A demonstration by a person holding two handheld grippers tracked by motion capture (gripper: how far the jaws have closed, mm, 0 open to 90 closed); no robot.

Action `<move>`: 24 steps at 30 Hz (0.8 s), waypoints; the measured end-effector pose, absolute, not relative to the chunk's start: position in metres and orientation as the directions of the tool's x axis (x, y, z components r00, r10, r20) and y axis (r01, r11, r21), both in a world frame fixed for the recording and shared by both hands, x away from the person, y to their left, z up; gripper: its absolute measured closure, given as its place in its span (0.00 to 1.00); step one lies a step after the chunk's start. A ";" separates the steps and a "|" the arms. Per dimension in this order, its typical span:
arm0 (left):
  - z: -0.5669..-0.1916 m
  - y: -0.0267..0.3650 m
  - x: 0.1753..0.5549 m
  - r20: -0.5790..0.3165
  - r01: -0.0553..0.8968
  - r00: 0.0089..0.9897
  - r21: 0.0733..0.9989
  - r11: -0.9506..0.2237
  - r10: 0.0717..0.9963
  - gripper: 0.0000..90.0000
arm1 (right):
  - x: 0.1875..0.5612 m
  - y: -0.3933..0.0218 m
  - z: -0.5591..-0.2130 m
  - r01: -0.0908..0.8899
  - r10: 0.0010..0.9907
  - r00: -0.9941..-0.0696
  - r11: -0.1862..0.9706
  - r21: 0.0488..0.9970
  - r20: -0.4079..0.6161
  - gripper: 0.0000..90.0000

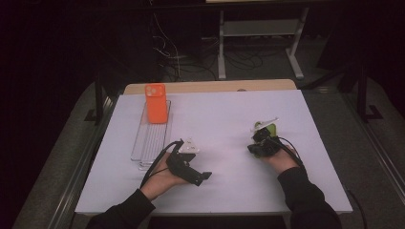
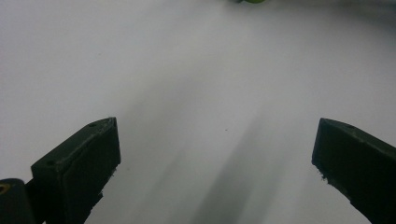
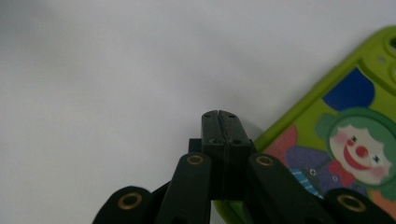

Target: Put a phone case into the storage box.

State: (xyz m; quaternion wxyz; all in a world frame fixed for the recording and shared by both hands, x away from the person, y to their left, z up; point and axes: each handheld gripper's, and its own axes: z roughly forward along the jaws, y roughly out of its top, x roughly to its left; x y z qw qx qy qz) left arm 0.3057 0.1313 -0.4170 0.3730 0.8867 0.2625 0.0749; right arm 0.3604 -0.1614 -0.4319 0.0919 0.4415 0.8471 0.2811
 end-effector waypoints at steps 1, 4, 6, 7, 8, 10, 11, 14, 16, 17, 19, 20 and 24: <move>-0.417 0.131 0.306 -0.062 0.410 0.850 0.700 -0.584 0.522 0.01 | 0.359 -0.163 -0.431 0.698 0.802 -0.591 0.454 0.554 0.087 0.98; -0.417 0.131 0.306 -0.062 0.411 0.851 0.698 -0.586 0.522 0.01 | 0.355 -0.170 -0.431 0.696 0.802 -0.593 0.466 0.547 0.072 0.98; -0.417 0.131 0.306 -0.063 0.411 0.851 0.698 -0.587 0.521 0.01 | 0.353 -0.175 -0.431 0.702 0.806 -0.588 0.466 0.539 0.068 0.98; -0.418 0.131 0.306 -0.064 0.411 0.851 0.697 -0.587 0.521 0.01 | 0.352 -0.178 -0.431 0.706 0.807 -0.586 0.467 0.532 0.068 0.98; -0.418 0.131 0.306 -0.062 0.410 0.852 0.698 -0.587 0.520 0.01 | 0.352 -0.180 -0.431 0.703 0.809 -0.585 0.470 0.534 0.058 0.98; -0.418 0.131 0.306 -0.063 0.410 0.852 0.698 -0.587 0.520 0.01 | 0.351 -0.187 -0.431 0.707 0.815 -0.577 0.470 0.528 0.047 0.98; -0.418 0.131 0.306 -0.063 0.410 0.852 0.698 -0.587 0.520 0.01 | 0.351 -0.189 -0.431 0.710 0.816 -0.576 0.469 0.526 0.049 0.98; -0.417 0.131 0.306 -0.064 0.414 0.850 0.694 -0.589 0.522 0.01 | 0.351 -0.200 -0.431 0.710 0.824 -0.565 0.465 0.529 0.034 0.98; -0.418 0.131 0.306 -0.068 0.417 0.849 0.695 -0.585 0.524 0.01 | 0.351 -0.206 -0.431 0.714 0.828 -0.560 0.462 0.526 0.032 0.98; -0.418 0.131 0.306 -0.065 0.416 0.850 0.694 -0.588 0.523 0.01 | 0.350 -0.207 -0.432 0.719 0.831 -0.554 0.453 0.527 0.041 0.98; -0.418 0.130 0.306 -0.069 0.416 0.850 0.694 -0.587 0.522 0.01 | 0.351 -0.209 -0.431 0.711 0.824 -0.564 0.450 0.540 0.057 0.98; -0.418 0.130 0.306 -0.069 0.416 0.851 0.693 -0.588 0.521 0.01 | 0.349 -0.209 -0.429 0.713 0.821 -0.565 0.436 0.549 0.082 0.97; -0.418 0.130 0.306 -0.067 0.411 0.854 0.696 -0.588 0.517 0.01 | 0.343 -0.208 -0.419 0.689 0.793 -0.592 0.405 0.601 0.143 0.80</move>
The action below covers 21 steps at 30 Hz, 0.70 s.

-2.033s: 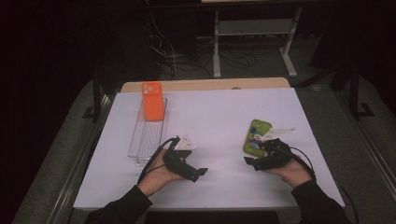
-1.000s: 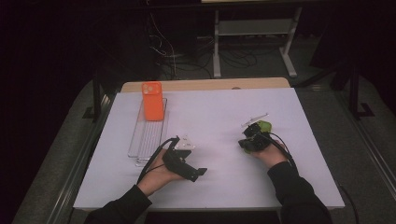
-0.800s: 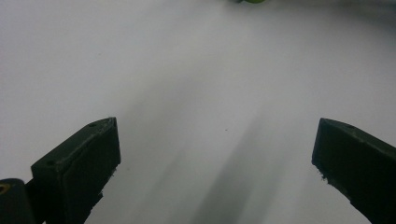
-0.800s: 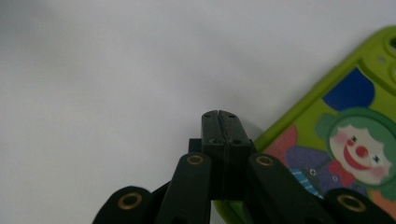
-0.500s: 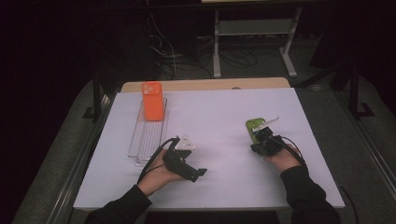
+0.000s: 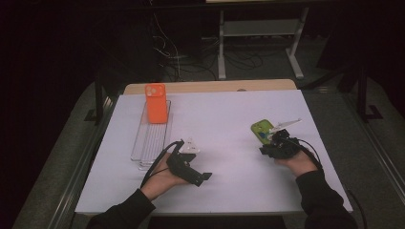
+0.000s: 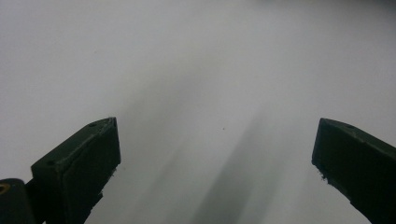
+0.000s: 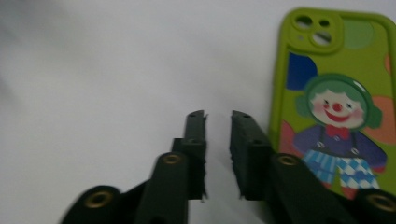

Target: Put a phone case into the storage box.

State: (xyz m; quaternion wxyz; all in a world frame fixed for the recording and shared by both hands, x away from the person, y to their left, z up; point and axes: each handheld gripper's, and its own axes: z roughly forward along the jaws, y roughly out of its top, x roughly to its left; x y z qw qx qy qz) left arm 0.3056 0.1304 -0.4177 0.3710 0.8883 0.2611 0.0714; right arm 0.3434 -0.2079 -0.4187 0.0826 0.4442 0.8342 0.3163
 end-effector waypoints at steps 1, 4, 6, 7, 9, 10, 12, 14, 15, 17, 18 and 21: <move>-0.418 0.130 0.306 -0.067 0.410 0.854 0.696 -0.589 0.516 0.01 | 0.342 -0.208 -0.417 0.684 0.785 -0.600 0.404 0.608 0.154 0.78; -0.418 0.130 0.306 -0.065 0.405 0.858 0.697 -0.592 0.510 0.01 | 0.336 -0.208 -0.413 0.656 0.746 -0.640 0.403 0.638 0.186 0.62; -0.417 0.131 0.306 -0.063 0.404 0.858 0.695 -0.595 0.509 0.01 | 0.332 -0.208 -0.412 0.642 0.726 -0.658 0.400 0.655 0.202 0.51; -0.417 0.131 0.306 -0.063 0.404 0.858 0.696 -0.594 0.510 0.01 | 0.329 -0.207 -0.411 0.634 0.720 -0.664 0.399 0.662 0.202 0.46; -0.418 0.131 0.306 -0.070 0.410 0.856 0.697 -0.588 0.513 0.01 | 0.322 -0.203 -0.410 0.619 0.705 -0.682 0.416 0.666 0.194 0.36; -0.418 0.131 0.306 -0.071 0.411 0.855 0.697 -0.588 0.513 0.01 | 0.319 -0.202 -0.411 0.602 0.698 -0.693 0.424 0.676 0.179 0.33; -0.418 0.131 0.306 -0.075 0.412 0.856 0.697 -0.587 0.512 0.01 | 0.312 -0.198 -0.411 0.603 0.688 -0.700 0.426 0.674 0.191 0.24; -0.417 0.131 0.306 -0.077 0.413 0.856 0.698 -0.585 0.512 0.01 | 0.306 -0.195 -0.413 0.588 0.678 -0.711 0.432 0.684 0.184 0.16; -0.417 0.131 0.306 -0.077 0.413 0.856 0.698 -0.585 0.512 0.01 | 0.303 -0.193 -0.415 0.591 0.674 -0.712 0.426 0.685 0.195 0.13; -0.417 0.131 0.306 -0.076 0.412 0.856 0.698 -0.586 0.511 0.01 | 0.298 -0.190 -0.419 0.571 0.665 -0.724 0.432 0.698 0.181 0.04; -0.417 0.131 0.306 -0.077 0.412 0.856 0.698 -0.586 0.511 0.01 | 0.295 -0.188 -0.421 0.565 0.659 -0.732 0.444 0.695 0.174 0.00; -0.417 0.131 0.306 -0.077 0.412 0.857 0.698 -0.586 0.510 0.01 | 0.288 -0.184 -0.427 0.553 0.644 -0.748 0.474 0.685 0.158 0.00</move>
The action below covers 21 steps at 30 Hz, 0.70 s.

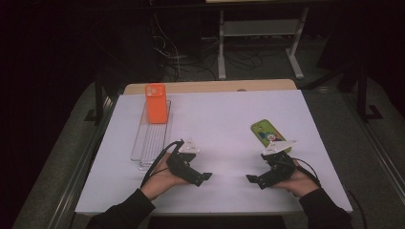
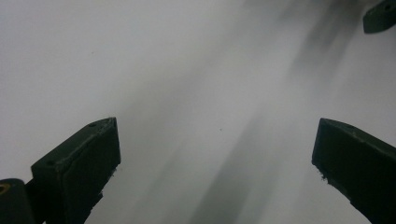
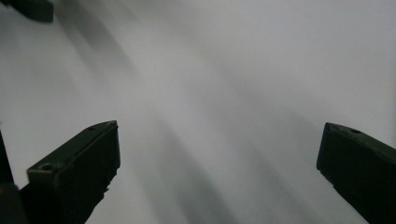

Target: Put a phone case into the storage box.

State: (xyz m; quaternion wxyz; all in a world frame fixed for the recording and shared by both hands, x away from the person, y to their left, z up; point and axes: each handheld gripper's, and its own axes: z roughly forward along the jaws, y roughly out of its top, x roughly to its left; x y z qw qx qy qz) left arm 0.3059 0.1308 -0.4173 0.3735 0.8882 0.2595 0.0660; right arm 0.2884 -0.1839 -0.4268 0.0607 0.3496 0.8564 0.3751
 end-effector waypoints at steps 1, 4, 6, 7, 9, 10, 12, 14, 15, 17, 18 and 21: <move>-0.417 0.131 0.306 -0.077 0.411 0.857 0.698 -0.586 0.509 0.01 | 0.286 -0.182 -0.429 0.549 0.641 -0.753 0.488 0.678 0.148 0.00; -0.417 0.131 0.306 -0.076 0.410 0.858 0.697 -0.588 0.508 0.01 | 0.284 -0.182 -0.431 0.547 0.637 -0.758 0.505 0.668 0.138 0.00; -0.417 0.131 0.306 -0.076 0.409 0.858 0.698 -0.587 0.508 0.01 | 0.284 -0.181 -0.429 0.550 0.638 -0.757 0.506 0.665 0.140 0.00; -0.417 0.131 0.306 -0.073 0.406 0.860 0.699 -0.589 0.506 0.01 | 0.284 -0.181 -0.428 0.552 0.641 -0.755 0.505 0.664 0.140 0.00; -0.417 0.131 0.307 -0.070 0.400 0.863 0.699 -0.592 0.501 0.01 | 0.286 -0.181 -0.426 0.546 0.640 -0.756 0.505 0.669 0.135 0.00; -0.417 0.131 0.307 -0.071 0.401 0.863 0.699 -0.592 0.501 0.01 | 0.286 -0.182 -0.425 0.547 0.641 -0.756 0.506 0.667 0.134 0.00; -0.417 0.131 0.307 -0.072 0.404 0.862 0.697 -0.593 0.502 0.01 | 0.288 -0.182 -0.422 0.549 0.646 -0.752 0.501 0.669 0.133 0.00; -0.417 0.131 0.307 -0.075 0.405 0.862 0.696 -0.593 0.501 0.01 | 0.291 -0.182 -0.419 0.556 0.651 -0.747 0.498 0.666 0.137 0.00; -0.417 0.131 0.307 -0.075 0.405 0.863 0.696 -0.594 0.500 0.01 | 0.293 -0.183 -0.416 0.552 0.654 -0.746 0.500 0.667 0.126 0.00; -0.417 0.131 0.307 -0.074 0.404 0.863 0.696 -0.594 0.500 0.01 | 0.297 -0.183 -0.412 0.562 0.661 -0.739 0.500 0.659 0.129 0.00; -0.417 0.131 0.307 -0.074 0.405 0.862 0.696 -0.593 0.502 0.01 | 0.298 -0.183 -0.410 0.567 0.666 -0.734 0.497 0.656 0.130 0.00; -0.417 0.130 0.306 -0.082 0.412 0.856 0.705 -0.578 0.510 0.01 | 0.307 -0.186 -0.400 0.583 0.681 -0.717 0.471 0.662 0.148 0.00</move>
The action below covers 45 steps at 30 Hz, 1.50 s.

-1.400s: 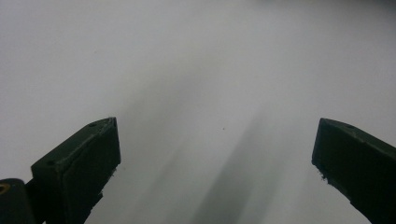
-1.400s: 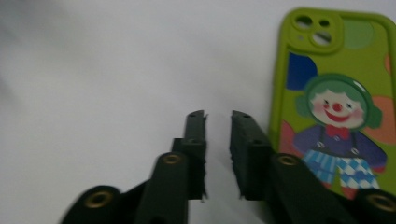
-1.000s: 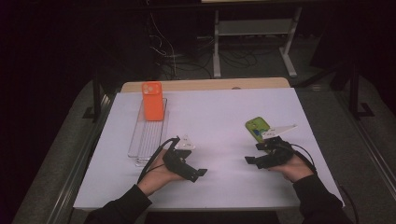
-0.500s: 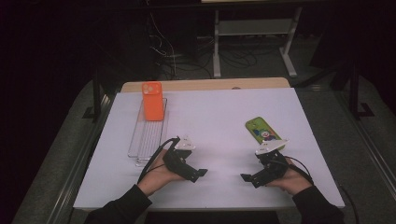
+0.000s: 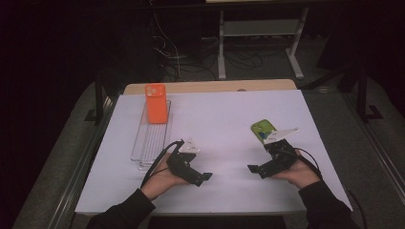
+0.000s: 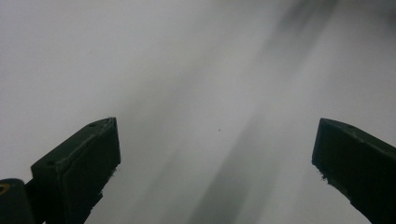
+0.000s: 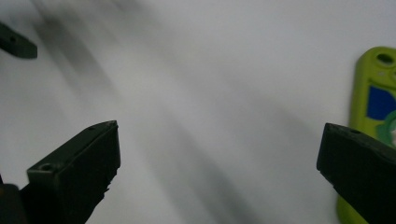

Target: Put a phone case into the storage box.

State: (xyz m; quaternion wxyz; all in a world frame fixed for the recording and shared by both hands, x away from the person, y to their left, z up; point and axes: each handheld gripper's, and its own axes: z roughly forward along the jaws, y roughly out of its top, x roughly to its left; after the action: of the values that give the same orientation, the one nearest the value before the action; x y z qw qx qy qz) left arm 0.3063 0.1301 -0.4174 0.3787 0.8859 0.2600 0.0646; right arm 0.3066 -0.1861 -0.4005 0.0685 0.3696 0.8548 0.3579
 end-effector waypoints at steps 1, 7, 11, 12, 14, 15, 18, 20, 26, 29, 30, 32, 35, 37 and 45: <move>-0.418 0.130 0.306 -0.089 0.417 0.853 0.709 -0.569 0.514 0.01 | 0.309 -0.188 -0.398 0.585 0.687 -0.712 0.466 0.664 0.145 0.00; -0.417 0.130 0.306 -0.081 0.413 0.855 0.704 -0.578 0.512 0.01 | 0.326 -0.193 -0.389 0.591 0.719 -0.684 0.443 0.674 0.127 0.00; -0.418 0.130 0.306 -0.077 0.411 0.854 0.706 -0.577 0.515 0.01 | 0.337 -0.194 -0.385 0.605 0.740 -0.663 0.442 0.662 0.112 0.00; -0.418 0.130 0.307 -0.077 0.412 0.854 0.706 -0.577 0.515 0.01 | 0.340 -0.194 -0.384 0.611 0.748 -0.654 0.433 0.663 0.114 0.00; -0.418 0.130 0.307 -0.076 0.411 0.855 0.703 -0.580 0.513 0.01 | 0.346 -0.194 -0.382 0.619 0.762 -0.638 0.422 0.662 0.111 0.00; -0.418 0.130 0.307 -0.079 0.414 0.854 0.703 -0.578 0.515 0.01 | 0.349 -0.195 -0.382 0.620 0.764 -0.636 0.423 0.661 0.107 0.00; -0.418 0.130 0.306 -0.082 0.417 0.852 0.702 -0.577 0.517 0.01 | 0.358 -0.194 -0.381 0.624 0.775 -0.626 0.428 0.654 0.091 0.00; -0.418 0.130 0.306 -0.080 0.417 0.852 0.701 -0.579 0.517 0.01 | 0.363 -0.194 -0.380 0.626 0.781 -0.619 0.427 0.652 0.083 0.00; -0.418 0.129 0.306 -0.078 0.414 0.854 0.700 -0.582 0.514 0.01 | 0.375 -0.197 -0.376 0.648 0.809 -0.582 0.407 0.644 0.075 0.00; -0.419 0.129 0.306 -0.079 0.416 0.853 0.702 -0.579 0.517 0.01 | 0.380 -0.201 -0.375 0.666 0.831 -0.551 0.383 0.640 0.077 0.00; -0.419 0.129 0.306 -0.080 0.416 0.853 0.702 -0.578 0.516 0.01 | 0.382 -0.203 -0.375 0.671 0.838 -0.541 0.378 0.638 0.073 0.00; -0.419 0.129 0.306 -0.079 0.415 0.853 0.702 -0.578 0.516 0.01 | 0.385 -0.206 -0.378 0.674 0.850 -0.524 0.375 0.636 0.055 0.00; -0.419 0.130 0.306 -0.078 0.415 0.853 0.700 -0.581 0.516 0.01 | 0.390 -0.210 -0.383 0.693 0.867 -0.498 0.375 0.616 0.032 0.00; -0.419 0.130 0.306 -0.079 0.417 0.852 0.700 -0.580 0.518 0.01 | 0.392 -0.212 -0.387 0.705 0.876 -0.483 0.374 0.602 0.022 0.00; -0.419 0.129 0.306 -0.079 0.419 0.851 0.699 -0.579 0.519 0.01 | 0.396 -0.219 -0.407 0.763 0.894 -0.445 0.353 0.542 0.045 0.00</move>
State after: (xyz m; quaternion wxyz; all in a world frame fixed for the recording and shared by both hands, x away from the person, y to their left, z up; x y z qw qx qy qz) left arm 0.3062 0.1293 -0.4191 0.3746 0.8861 0.2647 0.0671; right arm 0.3963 -0.2191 -0.4075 0.1304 0.5101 0.8121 0.2515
